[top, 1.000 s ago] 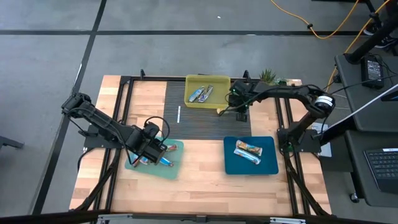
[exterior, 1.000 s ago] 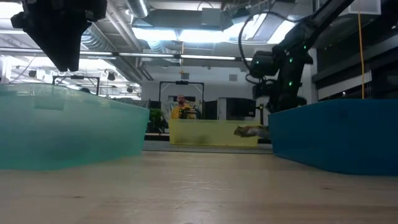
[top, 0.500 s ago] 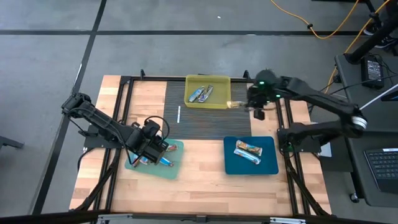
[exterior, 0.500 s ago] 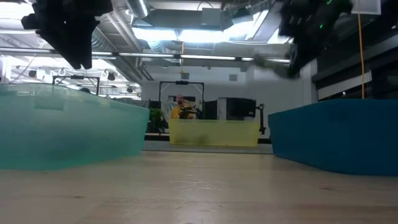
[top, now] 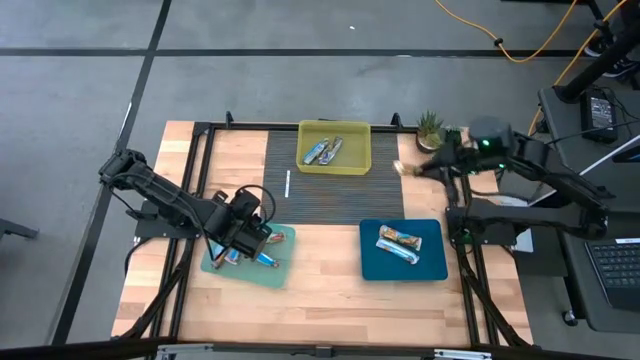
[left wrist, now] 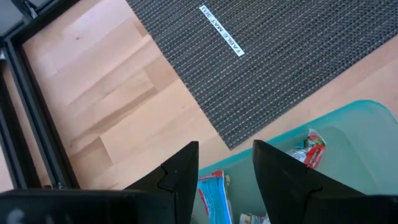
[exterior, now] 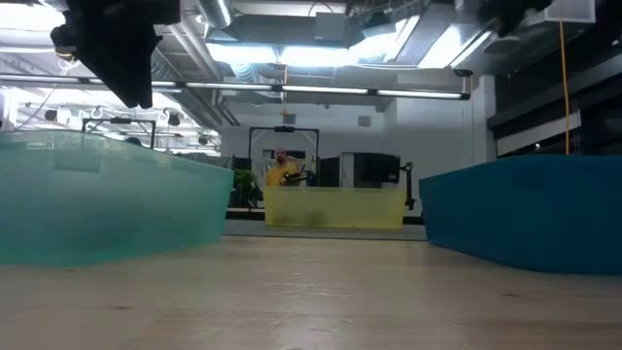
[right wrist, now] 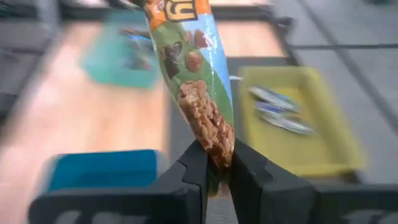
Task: Pick and place Granola Bars by type
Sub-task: Put the yellow granola bar into the blue bin
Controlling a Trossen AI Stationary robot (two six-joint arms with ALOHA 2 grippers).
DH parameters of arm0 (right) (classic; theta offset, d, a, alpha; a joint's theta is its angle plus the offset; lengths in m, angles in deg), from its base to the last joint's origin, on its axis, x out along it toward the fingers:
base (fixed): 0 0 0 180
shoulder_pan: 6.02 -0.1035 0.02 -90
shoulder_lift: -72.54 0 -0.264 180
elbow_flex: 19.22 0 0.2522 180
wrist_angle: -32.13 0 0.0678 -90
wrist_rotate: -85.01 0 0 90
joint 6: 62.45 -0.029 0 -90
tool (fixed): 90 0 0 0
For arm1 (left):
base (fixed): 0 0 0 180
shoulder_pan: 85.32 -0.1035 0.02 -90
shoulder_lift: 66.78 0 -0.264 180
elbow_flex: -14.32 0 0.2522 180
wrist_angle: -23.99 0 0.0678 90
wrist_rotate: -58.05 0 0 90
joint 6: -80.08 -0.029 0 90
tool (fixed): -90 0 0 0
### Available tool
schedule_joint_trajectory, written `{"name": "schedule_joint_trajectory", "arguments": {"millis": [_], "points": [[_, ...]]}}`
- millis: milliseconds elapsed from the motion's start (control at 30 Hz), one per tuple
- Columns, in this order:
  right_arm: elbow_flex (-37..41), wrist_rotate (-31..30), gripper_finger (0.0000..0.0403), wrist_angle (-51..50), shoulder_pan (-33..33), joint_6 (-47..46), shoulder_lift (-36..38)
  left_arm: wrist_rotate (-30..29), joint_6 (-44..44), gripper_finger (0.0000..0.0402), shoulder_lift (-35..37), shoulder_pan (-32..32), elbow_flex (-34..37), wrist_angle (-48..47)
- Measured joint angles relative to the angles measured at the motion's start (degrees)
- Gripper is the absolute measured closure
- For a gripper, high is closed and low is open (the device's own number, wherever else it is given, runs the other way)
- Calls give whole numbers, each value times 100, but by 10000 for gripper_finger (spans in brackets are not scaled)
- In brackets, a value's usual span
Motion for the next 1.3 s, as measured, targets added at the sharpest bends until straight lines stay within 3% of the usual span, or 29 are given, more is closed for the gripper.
{"name": "schedule_joint_trajectory", "arguments": {"millis": [133, 400, 567, 767, 967, 1133, 1300], "points": [[1, 538, 351, -161, -524, -671, 384, 0, -247, 258, 0, -120, 0, 2], [3, 58, 351, -398, -1742, -2149, 581, -219, -798, 258, 0, -393, 0, 2], [5, -656, 351, -749, -2371, -2552, 212, -433, -1095, 258, 0, -567, 0, 2], [36, -1111, 351, -803, -3013, -2706, -443, -656, -1453, 258, 0, -717, 0, 0], [874, -1324, 350, -785, -3731, -3164, -913, -1037, -1679, 258, 0, -785, 0, 2], [1561, -1347, 350, 70, -4278, -3917, -1099, -1157, -1927, 258, 0, -783, 0, -14], [1778, -1897, 350, 565, -4750, -4878, -1504, -1160, -2439, 258, 0, -781, 0, -17]]}}
